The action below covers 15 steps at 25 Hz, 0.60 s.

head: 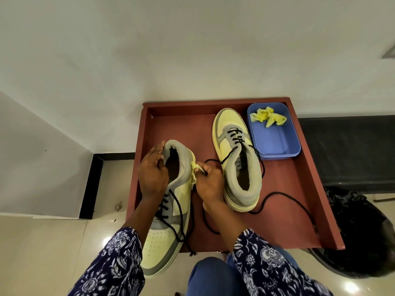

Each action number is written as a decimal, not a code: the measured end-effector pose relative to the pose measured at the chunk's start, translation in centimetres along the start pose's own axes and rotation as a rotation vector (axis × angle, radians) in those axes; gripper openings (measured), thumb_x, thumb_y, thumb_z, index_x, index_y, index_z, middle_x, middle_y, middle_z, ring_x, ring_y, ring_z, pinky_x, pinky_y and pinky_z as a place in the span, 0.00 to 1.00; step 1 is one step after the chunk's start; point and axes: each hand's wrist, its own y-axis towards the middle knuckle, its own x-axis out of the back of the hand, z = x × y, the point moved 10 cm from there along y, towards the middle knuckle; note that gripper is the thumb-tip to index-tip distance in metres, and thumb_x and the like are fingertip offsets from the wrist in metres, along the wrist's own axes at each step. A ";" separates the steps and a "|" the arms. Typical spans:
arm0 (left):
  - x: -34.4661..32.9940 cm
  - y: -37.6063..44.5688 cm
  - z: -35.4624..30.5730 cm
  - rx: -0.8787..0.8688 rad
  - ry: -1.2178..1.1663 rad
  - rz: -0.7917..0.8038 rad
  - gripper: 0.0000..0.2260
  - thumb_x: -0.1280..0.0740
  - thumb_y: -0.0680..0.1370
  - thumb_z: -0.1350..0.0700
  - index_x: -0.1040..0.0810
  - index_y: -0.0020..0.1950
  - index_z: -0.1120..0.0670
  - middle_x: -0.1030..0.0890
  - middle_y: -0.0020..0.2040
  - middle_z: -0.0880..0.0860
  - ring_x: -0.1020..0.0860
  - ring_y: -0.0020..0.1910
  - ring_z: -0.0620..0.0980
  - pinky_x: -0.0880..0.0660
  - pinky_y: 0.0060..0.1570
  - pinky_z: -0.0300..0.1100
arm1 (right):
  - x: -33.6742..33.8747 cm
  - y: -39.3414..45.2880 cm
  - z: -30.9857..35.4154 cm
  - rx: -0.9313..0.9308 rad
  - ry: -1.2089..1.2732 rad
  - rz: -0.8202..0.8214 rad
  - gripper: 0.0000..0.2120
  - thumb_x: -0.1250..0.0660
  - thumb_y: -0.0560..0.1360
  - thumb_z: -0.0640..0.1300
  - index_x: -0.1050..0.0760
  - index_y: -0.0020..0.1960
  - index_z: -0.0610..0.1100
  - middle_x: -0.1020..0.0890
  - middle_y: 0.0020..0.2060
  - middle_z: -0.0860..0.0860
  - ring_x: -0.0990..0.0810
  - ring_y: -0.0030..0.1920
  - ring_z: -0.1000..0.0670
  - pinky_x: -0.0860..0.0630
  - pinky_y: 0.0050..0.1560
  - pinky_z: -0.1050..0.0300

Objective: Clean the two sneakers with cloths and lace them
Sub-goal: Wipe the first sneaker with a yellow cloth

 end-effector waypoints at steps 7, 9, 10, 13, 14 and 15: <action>-0.3 0.5 -0.1 0.026 0.009 -0.033 0.15 0.39 0.77 0.68 0.24 0.63 0.60 0.22 0.61 0.58 0.25 0.62 0.54 0.33 0.61 0.38 | -0.4 1.7 1.4 0.045 -0.016 0.017 0.16 0.38 0.76 0.37 0.25 0.62 0.43 0.20 0.58 0.48 0.22 0.58 0.48 0.25 0.62 0.50; -0.6 1.0 -0.2 0.070 -0.027 -0.042 0.16 0.40 0.77 0.68 0.25 0.63 0.59 0.22 0.62 0.57 0.26 0.63 0.53 0.33 0.64 0.41 | -0.6 2.2 2.2 0.058 -0.038 0.052 0.17 0.39 0.76 0.37 0.26 0.64 0.45 0.20 0.59 0.48 0.22 0.59 0.48 0.26 0.63 0.51; -0.7 1.2 -0.1 0.090 -0.039 -0.042 0.16 0.41 0.77 0.68 0.25 0.64 0.59 0.23 0.63 0.56 0.27 0.64 0.53 0.32 0.65 0.43 | -0.8 2.4 2.5 0.061 -0.057 0.068 0.18 0.40 0.76 0.37 0.27 0.65 0.46 0.20 0.59 0.48 0.22 0.59 0.48 0.25 0.63 0.50; -0.8 1.4 0.0 0.119 -0.048 -0.048 0.16 0.41 0.78 0.67 0.26 0.64 0.59 0.24 0.64 0.56 0.27 0.65 0.52 0.32 0.67 0.46 | -0.7 1.8 3.2 0.094 -0.090 0.063 0.19 0.41 0.75 0.36 0.26 0.64 0.48 0.19 0.57 0.47 0.21 0.56 0.47 0.25 0.61 0.53; -0.8 1.4 0.0 0.121 -0.048 -0.048 0.16 0.41 0.78 0.67 0.26 0.64 0.58 0.24 0.64 0.56 0.27 0.65 0.52 0.32 0.67 0.45 | -0.4 1.2 3.5 0.136 -0.103 0.041 0.19 0.40 0.75 0.35 0.25 0.63 0.47 0.19 0.55 0.45 0.21 0.55 0.46 0.25 0.59 0.56; -0.8 1.3 0.1 0.126 -0.046 -0.047 0.16 0.41 0.78 0.67 0.26 0.64 0.58 0.24 0.64 0.56 0.27 0.65 0.52 0.32 0.67 0.44 | 0.0 0.4 3.8 0.193 -0.131 0.016 0.19 0.40 0.75 0.35 0.25 0.63 0.47 0.19 0.54 0.44 0.21 0.54 0.45 0.26 0.56 0.60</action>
